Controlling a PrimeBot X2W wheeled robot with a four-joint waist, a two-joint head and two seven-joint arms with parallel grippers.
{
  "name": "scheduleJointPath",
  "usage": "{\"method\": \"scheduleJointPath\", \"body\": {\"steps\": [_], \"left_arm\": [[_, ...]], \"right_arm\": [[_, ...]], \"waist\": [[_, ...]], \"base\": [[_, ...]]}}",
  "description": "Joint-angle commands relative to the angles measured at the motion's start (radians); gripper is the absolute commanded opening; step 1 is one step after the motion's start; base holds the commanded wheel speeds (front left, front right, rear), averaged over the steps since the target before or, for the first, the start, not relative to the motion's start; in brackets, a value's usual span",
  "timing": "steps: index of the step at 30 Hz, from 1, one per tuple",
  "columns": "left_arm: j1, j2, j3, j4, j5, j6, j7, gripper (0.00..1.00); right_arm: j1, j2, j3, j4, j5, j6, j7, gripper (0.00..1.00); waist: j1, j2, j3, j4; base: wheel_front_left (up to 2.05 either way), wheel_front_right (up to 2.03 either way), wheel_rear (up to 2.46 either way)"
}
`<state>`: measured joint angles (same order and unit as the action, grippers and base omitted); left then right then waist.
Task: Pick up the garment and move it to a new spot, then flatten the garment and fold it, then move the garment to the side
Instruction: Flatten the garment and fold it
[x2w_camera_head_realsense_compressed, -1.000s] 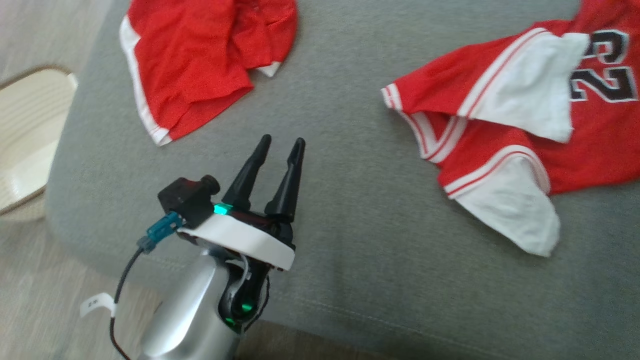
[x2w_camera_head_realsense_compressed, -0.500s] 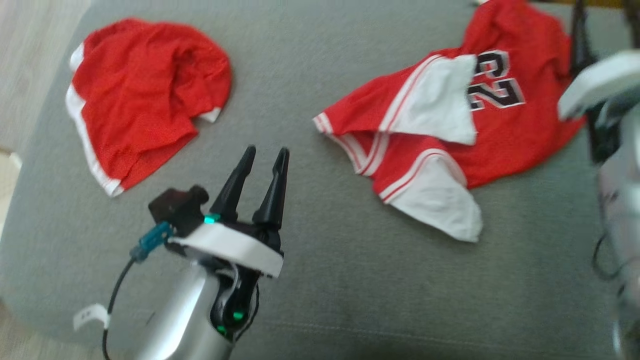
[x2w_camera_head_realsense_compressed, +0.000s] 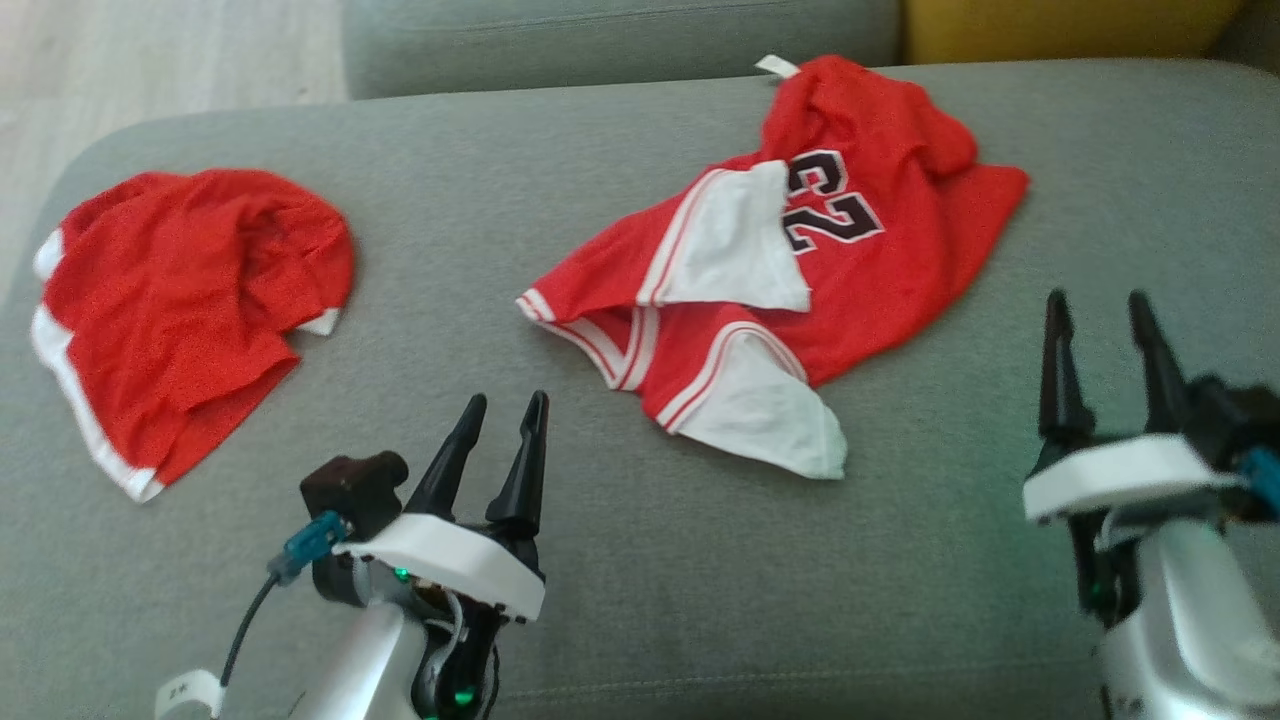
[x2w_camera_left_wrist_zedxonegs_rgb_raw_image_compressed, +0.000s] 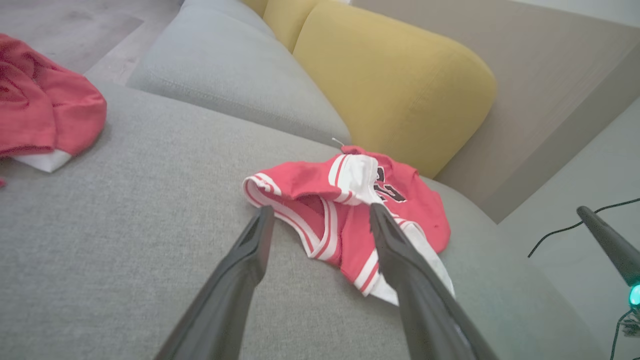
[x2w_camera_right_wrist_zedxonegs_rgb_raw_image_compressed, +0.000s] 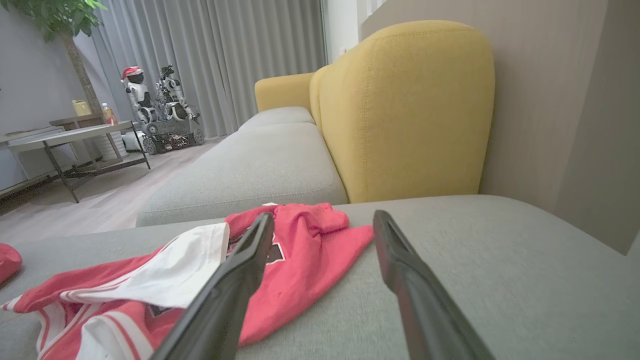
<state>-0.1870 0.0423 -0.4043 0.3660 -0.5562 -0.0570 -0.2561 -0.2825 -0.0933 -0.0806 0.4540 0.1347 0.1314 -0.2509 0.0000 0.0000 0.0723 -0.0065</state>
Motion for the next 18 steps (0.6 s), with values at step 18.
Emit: {"method": "scheduleJointPath", "body": {"steps": [18], "left_arm": [[-0.326, 0.07, -0.041, 0.288, 0.319, 0.072, -0.006, 1.0]], "right_arm": [[0.029, 0.042, 0.047, -0.165, -0.01, -0.001, -0.005, 1.0]], "waist": [[0.0, 0.0, 0.098, -0.135]], "base": [[0.0, 0.0, 0.0]]}}
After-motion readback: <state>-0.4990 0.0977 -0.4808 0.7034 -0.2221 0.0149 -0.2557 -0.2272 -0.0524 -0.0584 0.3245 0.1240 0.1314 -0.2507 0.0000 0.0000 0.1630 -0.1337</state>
